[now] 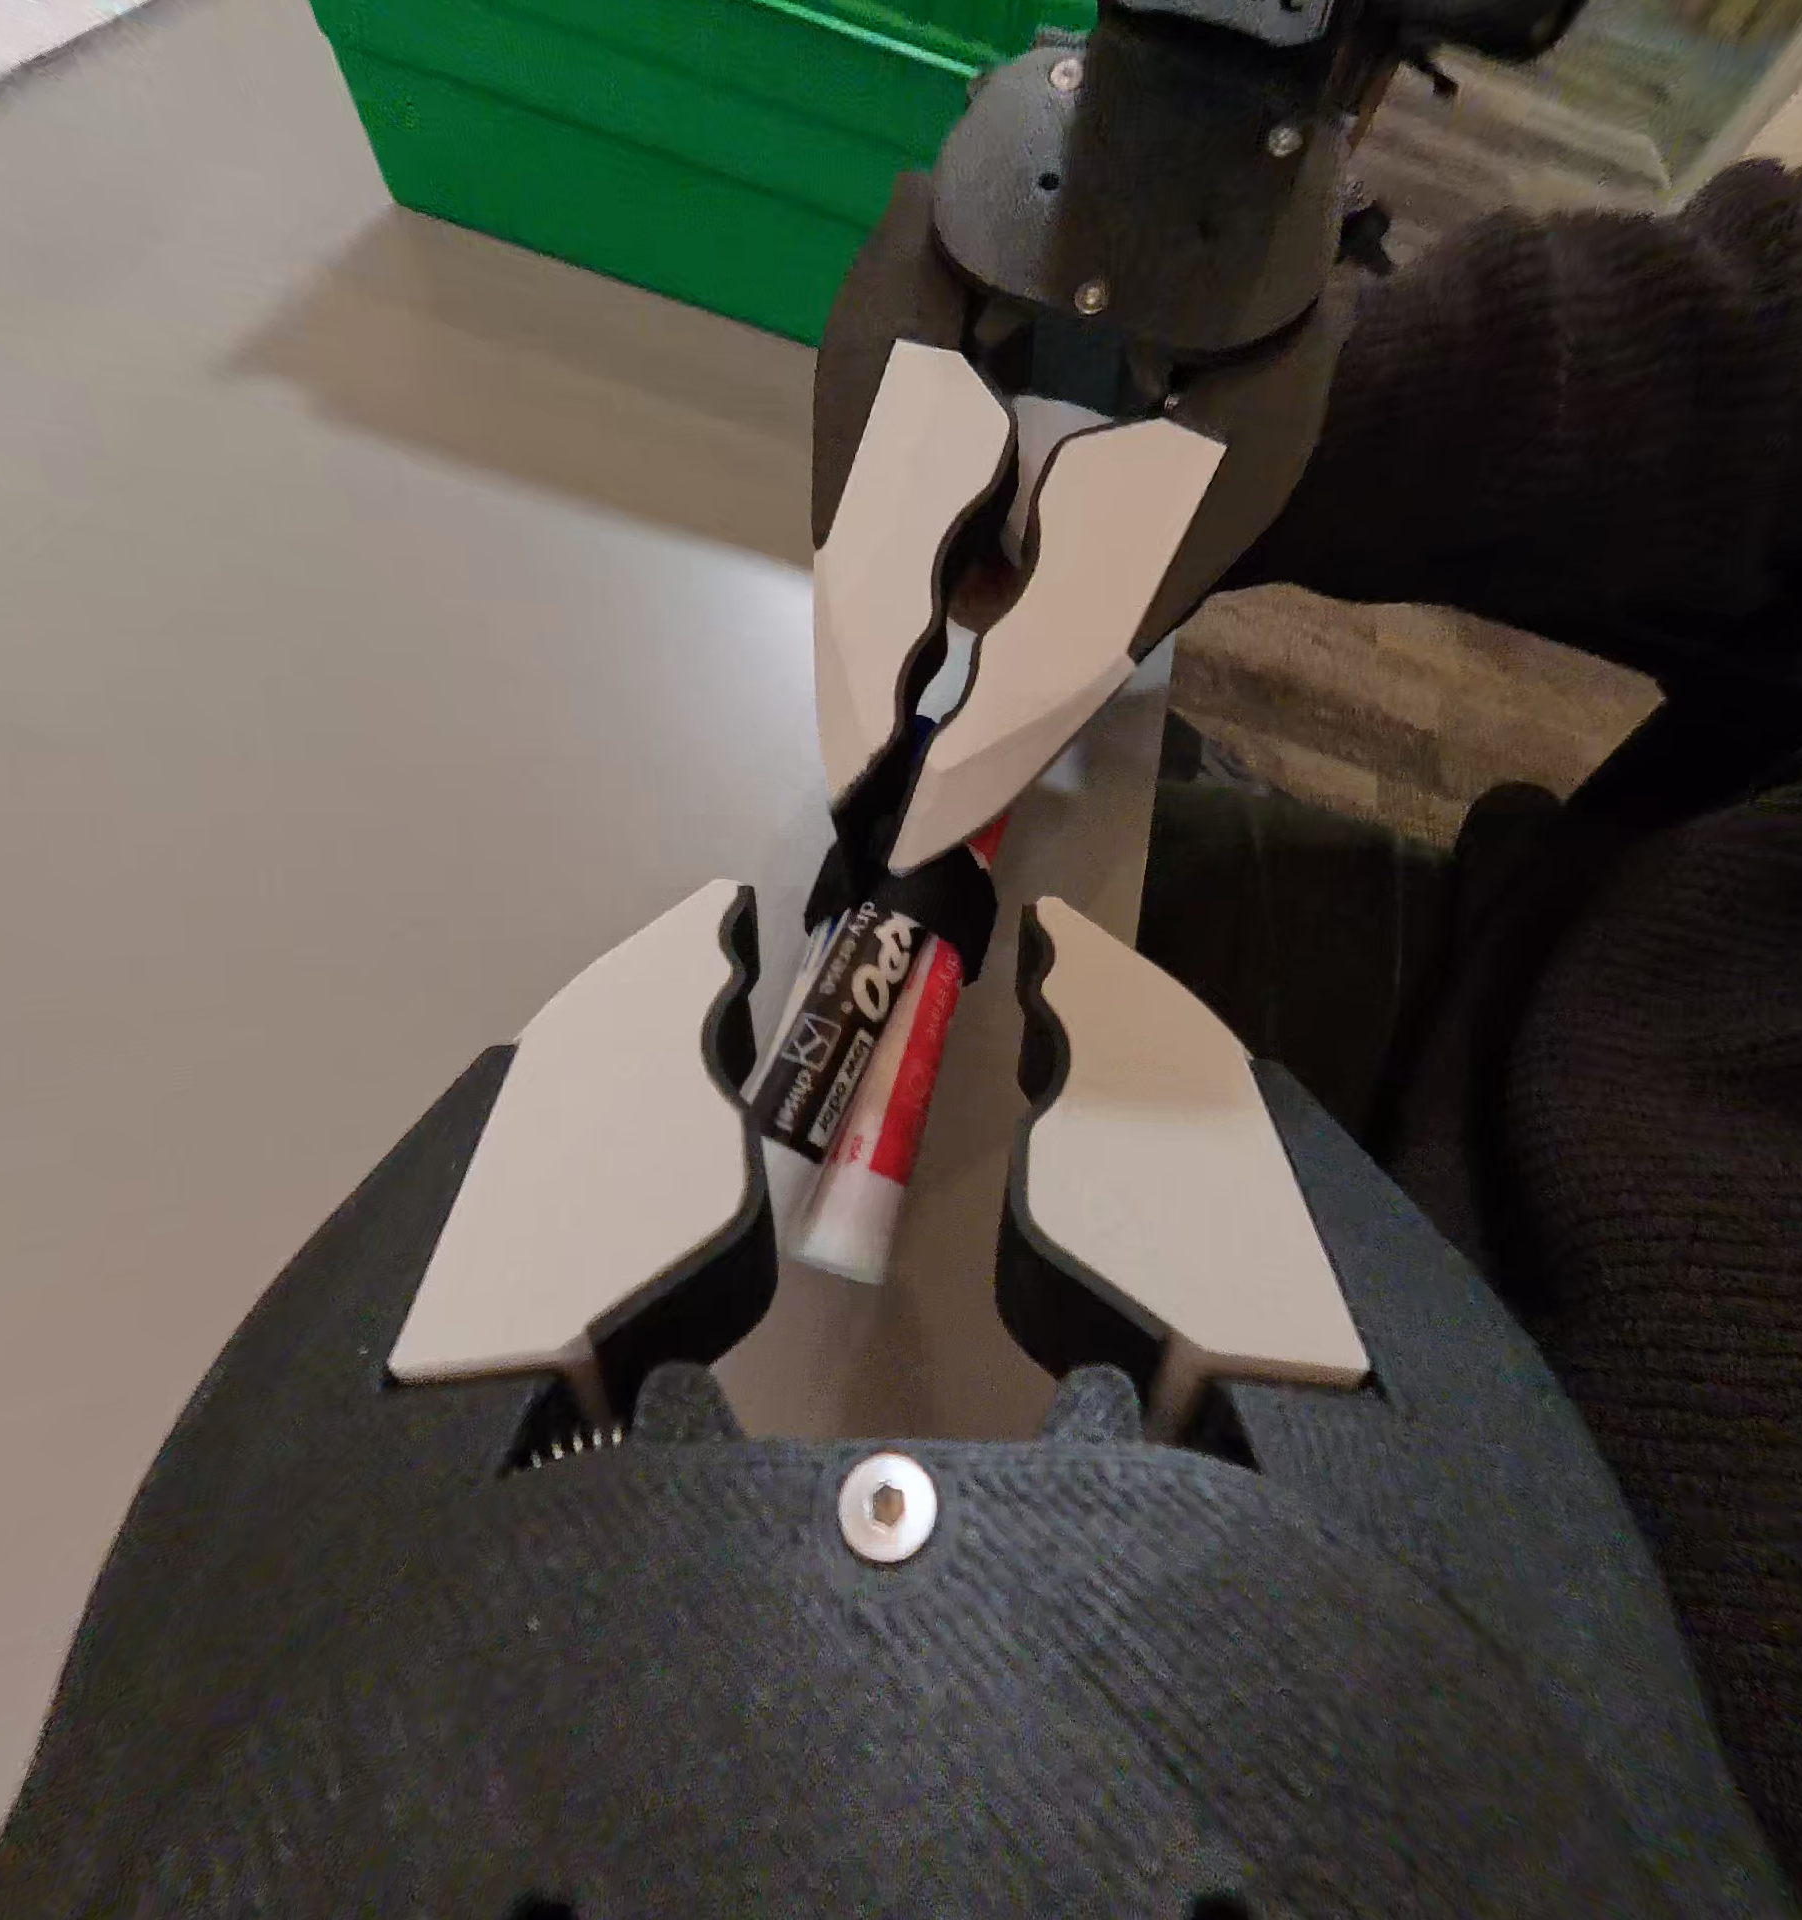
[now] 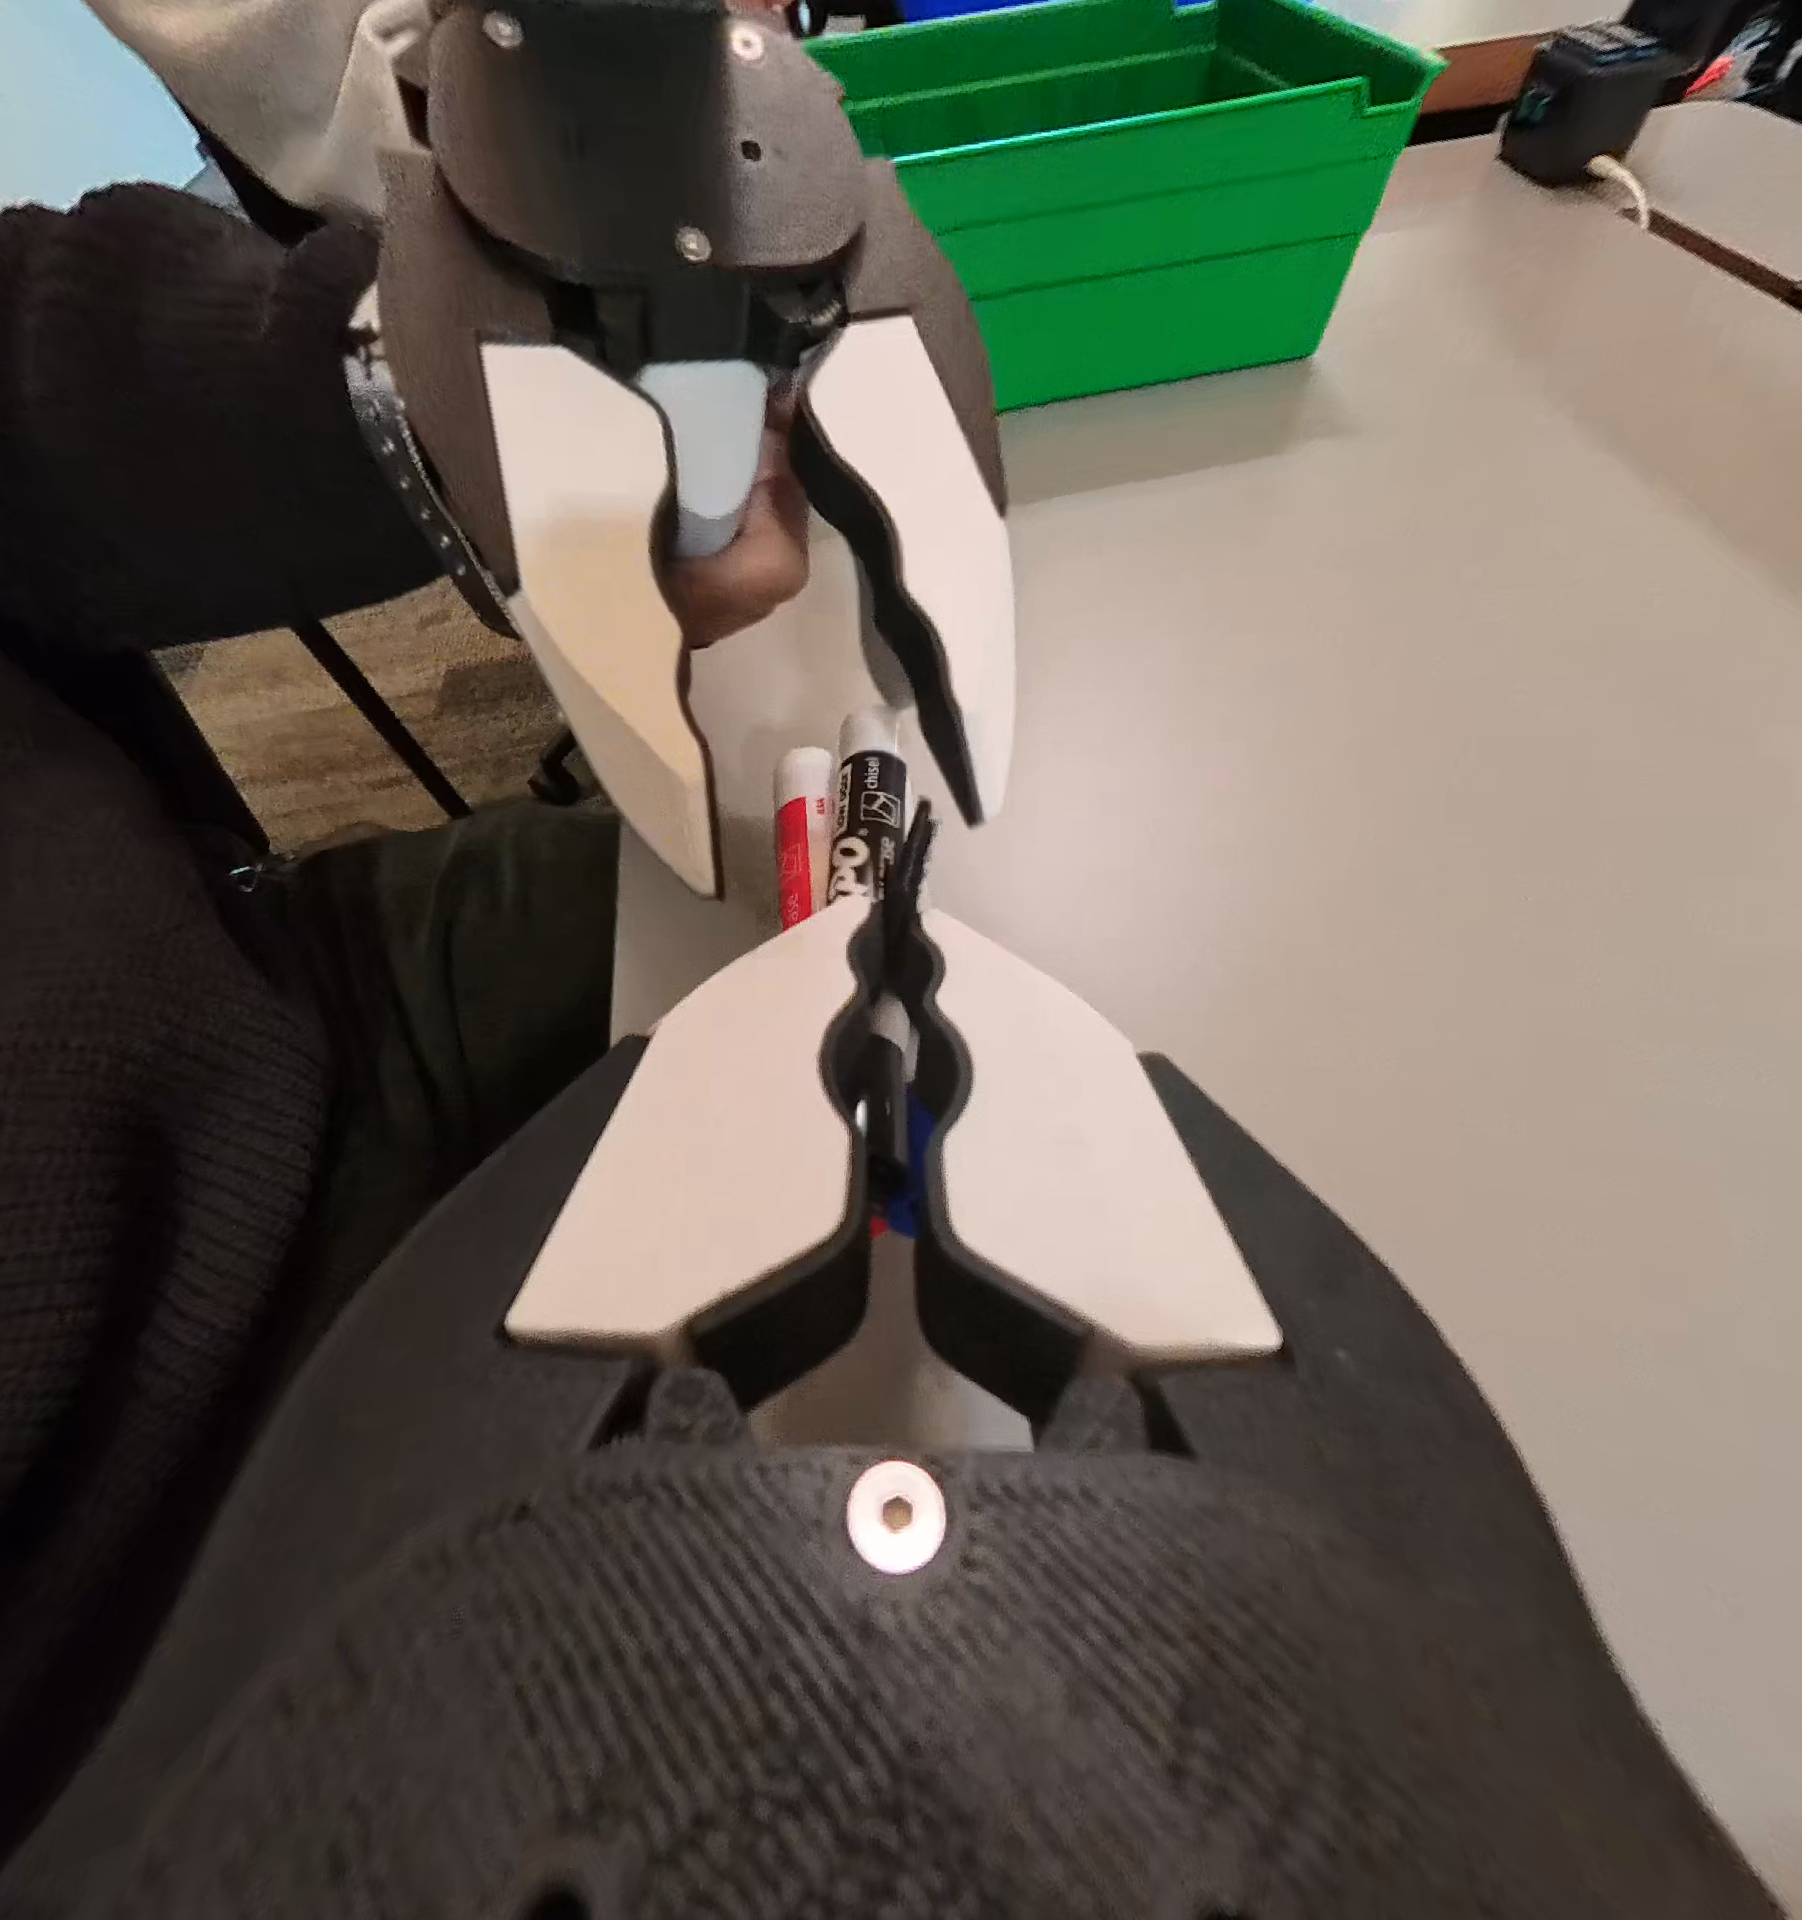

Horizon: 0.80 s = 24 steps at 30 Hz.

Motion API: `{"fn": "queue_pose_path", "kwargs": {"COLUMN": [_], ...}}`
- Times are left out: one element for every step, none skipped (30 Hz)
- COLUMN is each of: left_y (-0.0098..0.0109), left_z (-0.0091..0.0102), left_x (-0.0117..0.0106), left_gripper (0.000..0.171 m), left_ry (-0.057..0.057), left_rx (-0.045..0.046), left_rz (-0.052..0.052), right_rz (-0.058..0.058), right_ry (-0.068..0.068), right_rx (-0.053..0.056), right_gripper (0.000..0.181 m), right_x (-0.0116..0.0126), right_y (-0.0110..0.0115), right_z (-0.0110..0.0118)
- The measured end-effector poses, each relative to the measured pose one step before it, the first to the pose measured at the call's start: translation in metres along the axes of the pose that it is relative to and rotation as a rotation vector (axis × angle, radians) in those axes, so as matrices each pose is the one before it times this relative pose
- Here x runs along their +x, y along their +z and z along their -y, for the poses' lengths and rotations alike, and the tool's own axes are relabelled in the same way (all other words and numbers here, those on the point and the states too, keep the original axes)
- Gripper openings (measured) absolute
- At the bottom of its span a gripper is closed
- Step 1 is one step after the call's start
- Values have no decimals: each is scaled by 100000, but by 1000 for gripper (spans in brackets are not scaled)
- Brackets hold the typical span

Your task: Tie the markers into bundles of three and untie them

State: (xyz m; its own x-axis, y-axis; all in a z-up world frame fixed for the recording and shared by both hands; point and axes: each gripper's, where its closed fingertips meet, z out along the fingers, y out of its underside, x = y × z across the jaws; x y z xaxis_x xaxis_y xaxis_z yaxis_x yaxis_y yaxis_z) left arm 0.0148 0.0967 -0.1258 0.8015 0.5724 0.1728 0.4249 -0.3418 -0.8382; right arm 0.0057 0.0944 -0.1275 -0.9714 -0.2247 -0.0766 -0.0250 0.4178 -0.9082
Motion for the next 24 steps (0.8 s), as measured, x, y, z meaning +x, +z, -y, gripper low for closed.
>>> {"fn": "queue_pose_path", "kwargs": {"left_y": [170,133,106,90,73,52,52,55,65,71,65,44,34,0,-5,-30,-40,-59,-86,-92,-104,-112,-115,-98], "left_z": [-137,-155,-109,-56,-50,-7,-24,-49,-55,-65,-1,-37,-71,-47,-23,14,23,15,34,60,59,96,100,80], "left_x": [43,72,35,44,87,104,151,101,103,180,226,241,105,31,37,44,45,95,95,73,98,59,67,94], "left_gripper": [48,47,44,43,40,39,38,36,35,31,28,24,24,24,24,24,23,23,22,22,22,21,20,19], "left_ry": [1010,444,105,-231,38,228,-78,-15,34,139,31,13,-230,-300,-679,-1063,-1027,-1178,-1111,-977,-1226,-1191,-1116,-1286], "left_rx": [-1024,-1067,-760,-381,-390,-93,-359,-548,-538,-480,-124,-280,-339,-34,378,699,813,630,717,934,852,1053,1127,1029], "left_rz": [455,-118,-117,-256,-485,-581,-923,-613,-568,-1007,-1351,-1561,-890,-605,-941,-1132,-1233,-1576,-1575,-1355,-1560,-1379,-1337,-1608], "right_rz": [675,849,758,671,84,163,315,211,305,329,377,634,612,291,436,379,384,642,745,722,747,661,591,783], "right_ry": [-459,-39,187,54,-196,-191,-53,77,201,164,92,199,93,36,160,139,198,316,327,512,488,272,104,192], "right_rx": [-76,461,523,344,283,-111,-215,-81,-266,-221,-130,-256,-132,-46,59,208,343,428,584,634,617,529,446,428], "right_gripper": [3,3,3,4,3,4,4,4,4,4,4,4,3,3,3,3,3,3,4,4,3,3,3,3], "right_x": [-286,-269,-212,-186,-89,-93,-87,-49,-40,-38,-43,-68,-73,-39,-45,-30,-30,-75,-81,-74,-79,-79,-79,-100], "right_y": [139,83,42,11,-21,-20,-7,15,35,47,37,46,37,37,11,10,-1,-4,0,-8,-17,-10,-12,-14], "right_z": [25,114,139,129,109,16,-40,-47,-86,-76,-50,-67,-50,-43,2,17,49,56,86,79,96,76,74,63]}}
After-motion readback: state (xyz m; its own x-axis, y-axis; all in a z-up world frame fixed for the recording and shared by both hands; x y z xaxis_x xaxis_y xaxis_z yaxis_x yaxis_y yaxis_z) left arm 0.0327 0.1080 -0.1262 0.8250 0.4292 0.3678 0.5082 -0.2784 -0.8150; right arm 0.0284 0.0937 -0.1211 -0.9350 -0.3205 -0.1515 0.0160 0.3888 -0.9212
